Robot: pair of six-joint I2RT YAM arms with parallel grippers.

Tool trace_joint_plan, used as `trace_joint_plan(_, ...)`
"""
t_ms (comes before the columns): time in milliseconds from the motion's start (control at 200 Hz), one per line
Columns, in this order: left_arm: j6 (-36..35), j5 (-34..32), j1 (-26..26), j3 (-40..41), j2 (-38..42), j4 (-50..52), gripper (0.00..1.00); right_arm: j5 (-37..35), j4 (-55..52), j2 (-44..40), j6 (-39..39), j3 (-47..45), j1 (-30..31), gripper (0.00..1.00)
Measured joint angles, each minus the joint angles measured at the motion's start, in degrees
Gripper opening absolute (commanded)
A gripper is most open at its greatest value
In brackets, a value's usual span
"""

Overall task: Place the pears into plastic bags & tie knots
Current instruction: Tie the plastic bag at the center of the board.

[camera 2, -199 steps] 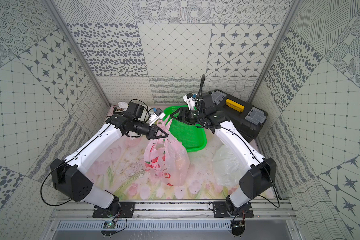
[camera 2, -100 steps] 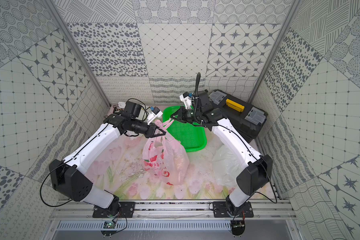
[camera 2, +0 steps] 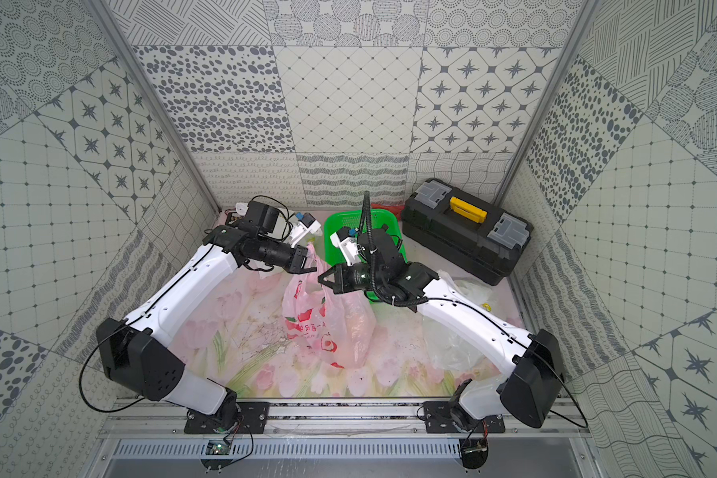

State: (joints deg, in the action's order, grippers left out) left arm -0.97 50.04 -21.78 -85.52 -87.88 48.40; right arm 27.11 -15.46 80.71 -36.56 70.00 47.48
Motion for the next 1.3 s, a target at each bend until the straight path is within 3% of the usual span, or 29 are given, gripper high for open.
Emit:
trace_joint_plan(240, 0.0, 0.2, 0.2, -2.7, -0.5, 3.6, 0.15, -5.3, 11.8, 4.6, 0.7, -3.3, 2.5, 0.00)
trace_joint_plan(420, -2.4, 0.2, 0.3, -2.9, 0.2, 5.3, 0.31, -6.4, 14.1, 4.8, 4.0, -6.4, 1.6, 0.00)
trace_joint_plan(760, -7.1, 1.0, 0.9, -1.2, 1.3, 7.9, 0.45, -5.5, 14.8, 4.8, 5.9, -7.6, -0.3, 0.00)
trace_joint_plan(925, -8.2, 1.1, 0.9, -1.2, 1.3, 8.2, 0.45, -4.4, 15.0, 4.9, 5.7, -7.7, -0.3, 0.00)
trace_joint_plan(1116, -8.2, 1.0, 0.9, -2.3, -0.5, 8.1, 0.30, -3.2, 15.3, 4.9, 5.7, -7.7, 0.2, 0.00)
trace_joint_plan(1301, -8.0, 0.3, 0.9, -2.7, -2.0, 8.0, 0.31, -1.9, 16.2, 4.9, 5.7, -7.8, 0.7, 0.00)
